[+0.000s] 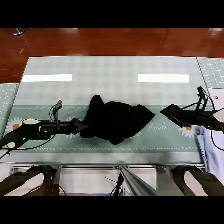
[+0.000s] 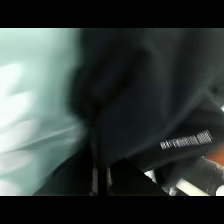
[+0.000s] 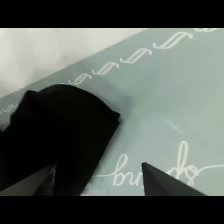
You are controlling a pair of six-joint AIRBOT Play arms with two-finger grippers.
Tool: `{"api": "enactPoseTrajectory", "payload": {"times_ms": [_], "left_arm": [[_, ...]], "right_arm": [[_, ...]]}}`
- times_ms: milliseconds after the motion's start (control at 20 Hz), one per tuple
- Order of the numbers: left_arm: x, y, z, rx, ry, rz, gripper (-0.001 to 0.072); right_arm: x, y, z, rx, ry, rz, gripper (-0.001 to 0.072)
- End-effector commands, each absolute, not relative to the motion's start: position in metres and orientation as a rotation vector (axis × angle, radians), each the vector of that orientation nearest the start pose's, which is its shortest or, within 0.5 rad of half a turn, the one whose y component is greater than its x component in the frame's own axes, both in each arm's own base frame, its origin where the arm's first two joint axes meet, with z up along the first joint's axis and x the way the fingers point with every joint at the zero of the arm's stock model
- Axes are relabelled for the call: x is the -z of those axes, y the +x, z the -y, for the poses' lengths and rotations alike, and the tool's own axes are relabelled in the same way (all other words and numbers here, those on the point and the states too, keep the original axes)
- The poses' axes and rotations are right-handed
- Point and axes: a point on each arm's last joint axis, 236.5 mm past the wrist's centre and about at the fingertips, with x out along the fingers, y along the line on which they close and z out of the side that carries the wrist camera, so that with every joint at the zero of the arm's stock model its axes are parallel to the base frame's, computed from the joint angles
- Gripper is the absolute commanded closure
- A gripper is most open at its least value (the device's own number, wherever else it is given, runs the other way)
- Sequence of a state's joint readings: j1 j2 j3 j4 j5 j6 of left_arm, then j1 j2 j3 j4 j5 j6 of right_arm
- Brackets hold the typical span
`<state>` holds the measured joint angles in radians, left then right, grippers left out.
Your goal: Fold the shirts.
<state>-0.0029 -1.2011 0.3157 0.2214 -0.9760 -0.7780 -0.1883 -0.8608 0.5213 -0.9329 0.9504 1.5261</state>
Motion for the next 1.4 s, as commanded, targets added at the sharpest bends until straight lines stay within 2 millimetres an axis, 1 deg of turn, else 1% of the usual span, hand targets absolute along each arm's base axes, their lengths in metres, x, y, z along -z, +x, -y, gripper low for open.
{"api": "enactPoseTrajectory", "payload": {"times_ms": [0, 100, 300, 500, 600, 700, 900, 950, 1000, 1050, 1100, 1150, 1200, 1250, 1300, 1350], "left_arm": [[0.063, 0.246, 0.207, 0.721, -0.906, -1.215, 0.0682], [0.054, 0.252, 0.209, 0.748, -0.901, -1.196, 0.0683], [0.042, 0.264, 0.211, 0.775, -0.889, -1.164, 0.0682], [0.038, 0.265, 0.212, 0.790, -0.889, -1.158, 0.0683], [0.038, 0.265, 0.212, 0.790, -0.889, -1.159, 0.0682], [0.038, 0.264, 0.212, 0.790, -0.889, -1.159, 0.0682], [0.038, 0.264, 0.212, 0.786, -0.896, -1.162, 0.0682], [0.038, 0.265, 0.212, 0.786, -0.895, -1.162, 0.0682], [0.037, 0.265, 0.212, 0.787, -0.895, -1.160, 0.0682], [0.033, 0.268, 0.211, 0.794, -0.897, -1.152, 0.0682], [0.023, 0.273, 0.210, 0.818, -0.903, -1.131, 0.0682], [0.008, 0.284, 0.205, 0.840, -0.908, -1.092, 0.0683], [-0.013, 0.304, 0.195, 0.831, -0.932, -1.043, 0.0683], [-0.040, 0.325, 0.184, 0.820, -0.954, -0.987, 0.0684], [-0.081, 0.347, 0.172, 0.828, -0.937, -0.897, 0.0684], [-0.125, 0.365, 0.162, 0.841, -0.896, -0.798, 0.0684]], "right_arm": [[0.046, 0.268, -0.067, -0.074, 0.738, -1.245, 0.0096], [0.057, 0.264, -0.076, -0.094, 0.775, -1.305, 0.0096], [0.067, 0.279, -0.104, -0.205, 0.920, -1.331, 0.0096], [0.083, 0.284, -0.116, -0.230, 1.020, -1.368, 0.0096], [0.090, 0.284, -0.124, -0.242, 1.010, -1.384, 0.0096], [0.096, 0.289, -0.138, -0.262, 0.951, -1.395, 0.0096], [0.099, 0.313, -0.171, -0.308, 0.865, -1.402, 0.0100], [0.096, 0.318, -0.179, -0.331, 0.848, -1.404, 0.0224], [0.090, 0.327, -0.186, -0.362, 0.830, -1.393, 0.0493], [0.078, 0.338, -0.190, -0.413, 0.788, -1.356, 0.0686], [0.061, 0.352, -0.191, -0.452, 0.763, -1.319, 0.0689], [0.040, 0.368, -0.190, -0.483, 0.737, -1.284, 0.0689], [0.011, 0.390, -0.184, -0.495, 0.701, -1.234, 0.0690], [-0.029, 0.415, -0.175, -0.498, 0.649, -1.160, 0.0690], [-0.074, 0.437, -0.167, -0.499, 0.574, -1.067, 0.0691], [-0.131, 0.458, -0.155, -0.483, 0.483, -0.946, 0.0691]]}}
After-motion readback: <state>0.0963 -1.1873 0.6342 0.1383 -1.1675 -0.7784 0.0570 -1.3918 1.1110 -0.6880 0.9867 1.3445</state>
